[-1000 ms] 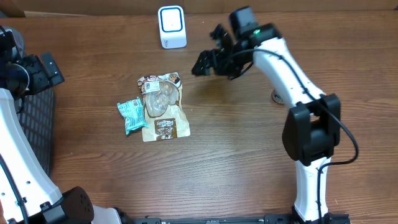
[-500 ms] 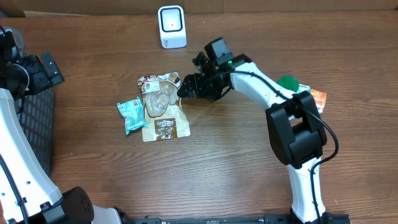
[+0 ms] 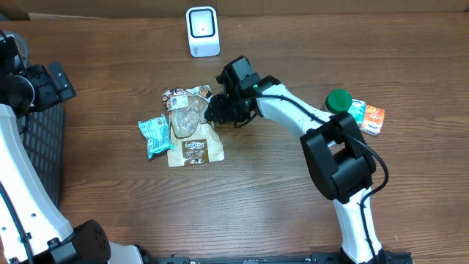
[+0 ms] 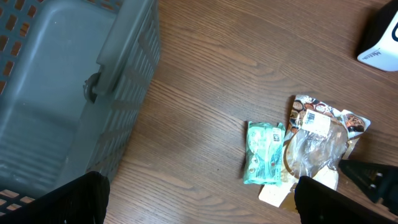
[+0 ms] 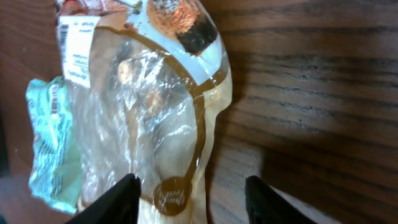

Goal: Scan the item barcode

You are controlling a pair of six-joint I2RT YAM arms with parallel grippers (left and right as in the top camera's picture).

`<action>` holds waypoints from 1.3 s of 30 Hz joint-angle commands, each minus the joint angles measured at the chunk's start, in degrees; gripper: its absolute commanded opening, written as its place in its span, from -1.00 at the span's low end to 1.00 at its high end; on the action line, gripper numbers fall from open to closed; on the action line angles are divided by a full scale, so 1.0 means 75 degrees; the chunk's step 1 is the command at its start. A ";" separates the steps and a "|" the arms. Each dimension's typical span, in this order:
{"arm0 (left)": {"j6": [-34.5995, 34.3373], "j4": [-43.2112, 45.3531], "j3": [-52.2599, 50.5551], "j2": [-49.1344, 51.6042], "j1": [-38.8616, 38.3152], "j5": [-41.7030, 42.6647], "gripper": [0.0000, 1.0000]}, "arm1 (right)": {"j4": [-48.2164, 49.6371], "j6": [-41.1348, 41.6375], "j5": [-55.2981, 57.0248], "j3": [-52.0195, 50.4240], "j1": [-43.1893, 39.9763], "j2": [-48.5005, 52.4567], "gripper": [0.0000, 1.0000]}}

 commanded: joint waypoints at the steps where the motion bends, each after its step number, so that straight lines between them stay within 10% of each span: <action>1: 0.0163 0.0006 0.0140 0.0012 0.0026 -0.0035 0.99 | 0.0050 0.0227 0.0358 -0.0052 0.0265 0.0367 -0.06; 17: -0.0571 0.0463 0.0140 0.0012 0.0023 0.2145 0.98 | -0.0697 0.0831 0.2696 -0.0041 0.0458 0.0399 -0.74; 23: -0.0600 0.0452 -0.0192 0.0012 -0.0455 0.2681 -0.12 | -0.1475 0.0828 0.2696 0.0309 0.0230 0.0367 -0.78; 32: -0.1180 0.1795 -0.2381 0.0015 -0.2407 0.2667 -0.87 | -0.2445 0.0632 0.2401 0.0866 0.0099 0.0303 -0.28; 39: -0.2022 0.4051 -0.4331 0.0125 -0.3550 0.2602 -0.91 | -0.3104 0.0536 0.2349 0.1539 -0.0254 -0.0221 0.06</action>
